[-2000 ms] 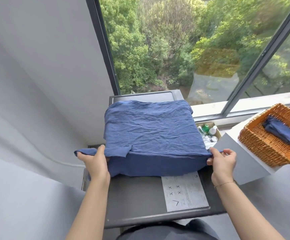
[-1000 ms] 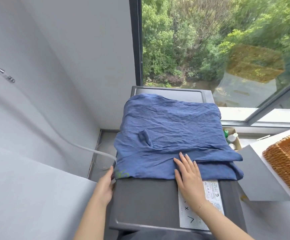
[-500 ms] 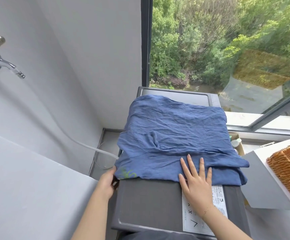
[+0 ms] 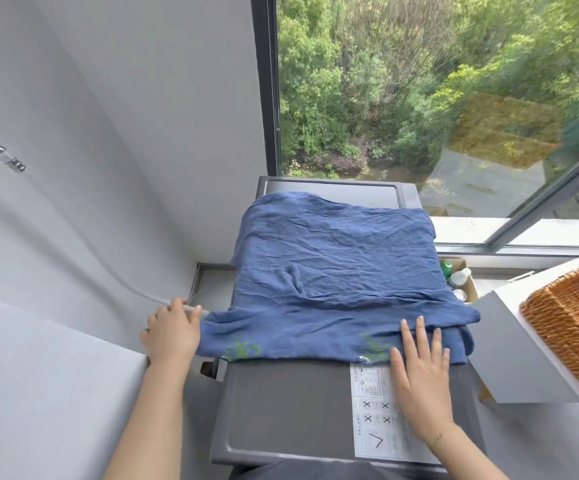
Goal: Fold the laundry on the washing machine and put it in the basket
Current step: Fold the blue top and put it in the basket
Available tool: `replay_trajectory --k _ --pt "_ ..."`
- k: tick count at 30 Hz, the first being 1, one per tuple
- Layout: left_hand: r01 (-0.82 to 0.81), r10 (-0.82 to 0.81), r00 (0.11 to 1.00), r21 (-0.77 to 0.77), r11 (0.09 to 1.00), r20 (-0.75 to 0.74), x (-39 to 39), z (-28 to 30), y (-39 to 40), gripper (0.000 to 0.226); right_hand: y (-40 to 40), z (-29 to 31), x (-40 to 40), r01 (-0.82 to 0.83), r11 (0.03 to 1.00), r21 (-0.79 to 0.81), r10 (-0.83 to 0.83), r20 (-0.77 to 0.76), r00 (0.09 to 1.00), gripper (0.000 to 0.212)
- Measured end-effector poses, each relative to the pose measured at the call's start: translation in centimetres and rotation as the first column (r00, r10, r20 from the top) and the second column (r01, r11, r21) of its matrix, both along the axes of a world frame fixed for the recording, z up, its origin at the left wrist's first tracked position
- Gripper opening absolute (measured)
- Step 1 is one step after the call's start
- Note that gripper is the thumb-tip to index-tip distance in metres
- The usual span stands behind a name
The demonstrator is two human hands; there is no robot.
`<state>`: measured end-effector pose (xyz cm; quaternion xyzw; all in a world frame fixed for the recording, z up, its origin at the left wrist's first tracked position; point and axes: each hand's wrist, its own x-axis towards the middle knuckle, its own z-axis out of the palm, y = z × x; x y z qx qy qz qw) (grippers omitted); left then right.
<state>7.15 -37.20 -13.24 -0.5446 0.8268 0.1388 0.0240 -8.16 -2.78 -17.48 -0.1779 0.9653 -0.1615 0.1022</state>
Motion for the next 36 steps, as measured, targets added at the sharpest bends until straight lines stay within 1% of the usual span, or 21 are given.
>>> replay_trajectory --k 2,3,6,8,10,11,12,14,15,17,19,21,22,25,27,28,29,31,32,34,36 --pt "-0.024 0.023 0.994 -0.004 1.0 -0.107 -1.1 0.3 1.1 0.036 0.4 1.2 -0.6 0.143 0.967 -0.21 -0.127 0.085 0.988 0.051" --pt "0.005 -0.007 0.986 -0.015 1.0 -0.167 -1.8 0.4 1.9 0.034 0.6 1.7 -1.2 0.208 0.936 -0.285 -0.184 0.108 0.977 0.045" --pt "0.229 -0.226 0.909 -0.035 0.973 -0.351 -4.3 0.6 5.7 0.031 1.9 2.2 -3.1 0.329 0.834 -0.442 -0.3 0.137 0.944 0.037" --pt "0.421 -0.392 0.824 -0.022 0.907 -0.408 -5.9 0.5 9.1 0.036 3.5 1.6 -4.1 0.472 0.731 -0.493 -0.426 0.21 0.88 0.043" --pt "0.563 -0.529 0.779 0.005 0.826 -0.338 -7.3 0.1 11.9 0.045 5.1 0.9 -5.1 0.668 0.55 -0.501 -0.543 0.393 0.742 0.048" --pt "0.601 -0.57 0.767 0.017 0.799 -0.294 -8.1 -0.3 13.1 0.048 6.0 0.5 -5.6 0.746 0.464 -0.479 -0.555 0.499 0.665 0.048" --pt "0.621 -0.595 0.766 0.038 0.783 -0.245 -8.6 -0.7 13.9 0.05 6.6 0.0 -6.1 0.79 0.404 -0.462 -0.517 0.597 0.614 0.047" --pt "0.626 -0.606 0.776 0.102 0.773 -0.173 -9.5 -1.9 14.8 0.052 7.3 -0.6 -6.8 0.819 0.368 -0.441 -0.393 0.724 0.567 0.033" --pt "0.629 -0.615 0.777 0.127 0.767 -0.135 -9.7 -2.6 15.1 0.053 7.4 -0.6 -7.0 0.823 0.357 -0.441 -0.355 0.751 0.556 0.023" --pt "0.646 -0.646 0.762 0.098 0.757 -0.044 -9.8 -3.8 15.9 0.06 7.5 -0.5 -7.6 0.829 0.326 -0.454 -0.324 0.77 0.549 0.012" --pt "0.643 -0.645 0.764 0.085 0.761 -0.004 -9.7 -4.3 16.3 0.061 7.6 -0.4 -8.0 0.82 0.32 -0.474 -0.31 0.766 0.563 0.014" --pt "0.626 -0.629 0.777 0.086 0.775 0.018 -9.7 -4.2 16.7 0.058 8.0 -0.6 -8.3 0.816 0.308 -0.49 -0.346 0.741 0.575 0.014" --pt "0.632 -0.636 0.771 0.089 0.77 0.027 -9.8 -4.2 17.2 0.065 8.5 -0.8 -8.4 0.823 0.288 -0.49 -0.398 0.72 0.568 0.014" --pt "0.656 -0.656 0.755 0.056 0.753 -0.027 -10.1 -4.4 18.8 0.089 9.9 -1.1 -8.5 0.865 0.185 -0.467 -0.581 0.657 0.479 0.011" --pt "0.645 -0.643 0.764 0.056 0.762 -0.05 -10.3 -4.3 20.1 0.094 10.7 -1.3 -8.2 0.901 0.091 -0.424 -0.601 0.698 0.389 0.009" --pt "0.633 -0.631 0.774 0.042 0.773 -0.051 -10.4 -3.8 20.7 0.09 11.0 -1.2 -7.9 0.912 0.077 -0.403 -0.588 0.72 0.368 0.008" --pt "0.617 -0.616 0.787 0.037 0.786 -0.045 -10.5 -3.5 21.1 0.082 11.3 -1.2 -7.7 0.912 0.093 -0.4 -0.578 0.724 0.377 0.006" --pt "0.59 -0.591 0.807 0.061 0.805 -0.016 -10.5 -2.9 21.6 0.068 11.7 -1.0 -7.9 0.896 0.153 -0.418 -0.554 0.714 0.428 0.004" --pt "0.575 -0.575 0.818 0.063 0.816 -0.026 -10.8 -2.6 21.8 0.068 11.9 -0.8 -8.5 0.89 0.173 -0.423 -0.539 0.715 0.445 0.005" --pt "0.545 -0.539 0.835 0.032 0.838 -0.105 -11.3 -2.0 22.0 0.066 11.8 -0.5 -10.3 0.879 0.209 -0.427 -0.468 0.746 0.474 0.013" --pt "0.535 -0.53 0.829 -0.023 0.844 -0.177 -12.4 -1.5 22.0 0.053 11.3 0.0 -12.4 0.863 0.267 -0.429 -0.387 0.773 0.504 0.022"
